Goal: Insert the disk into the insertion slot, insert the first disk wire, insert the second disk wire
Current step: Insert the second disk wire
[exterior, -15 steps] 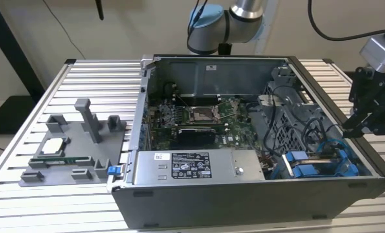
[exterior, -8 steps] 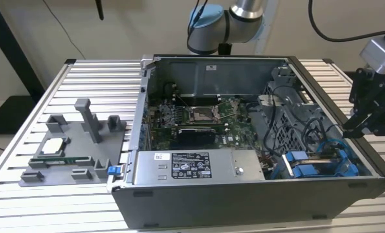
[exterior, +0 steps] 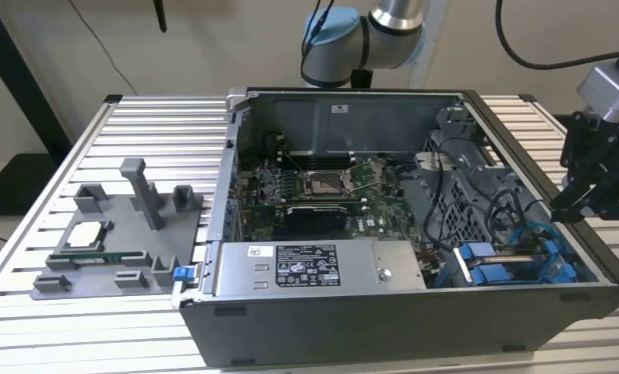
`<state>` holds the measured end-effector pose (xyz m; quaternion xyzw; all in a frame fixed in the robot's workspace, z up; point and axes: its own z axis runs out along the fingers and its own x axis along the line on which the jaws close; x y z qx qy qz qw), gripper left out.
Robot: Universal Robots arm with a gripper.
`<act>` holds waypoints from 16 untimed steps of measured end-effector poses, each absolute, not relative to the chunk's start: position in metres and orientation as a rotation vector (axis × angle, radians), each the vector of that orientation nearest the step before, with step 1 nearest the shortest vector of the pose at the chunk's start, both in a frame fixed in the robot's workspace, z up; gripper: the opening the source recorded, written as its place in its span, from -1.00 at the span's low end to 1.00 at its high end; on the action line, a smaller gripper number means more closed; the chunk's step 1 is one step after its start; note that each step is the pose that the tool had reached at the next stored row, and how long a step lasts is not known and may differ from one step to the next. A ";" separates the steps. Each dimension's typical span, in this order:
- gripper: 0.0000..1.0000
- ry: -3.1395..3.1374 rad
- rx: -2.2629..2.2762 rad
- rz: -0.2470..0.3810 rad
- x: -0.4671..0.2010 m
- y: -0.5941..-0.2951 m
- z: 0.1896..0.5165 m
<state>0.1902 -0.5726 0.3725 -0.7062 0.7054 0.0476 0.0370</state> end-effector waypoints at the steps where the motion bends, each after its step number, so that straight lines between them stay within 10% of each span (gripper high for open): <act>1: 1.00 2.165 -2.168 0.146 0.190 -0.573 0.372; 16: 1.00 2.165 -2.167 0.148 0.190 -0.573 0.368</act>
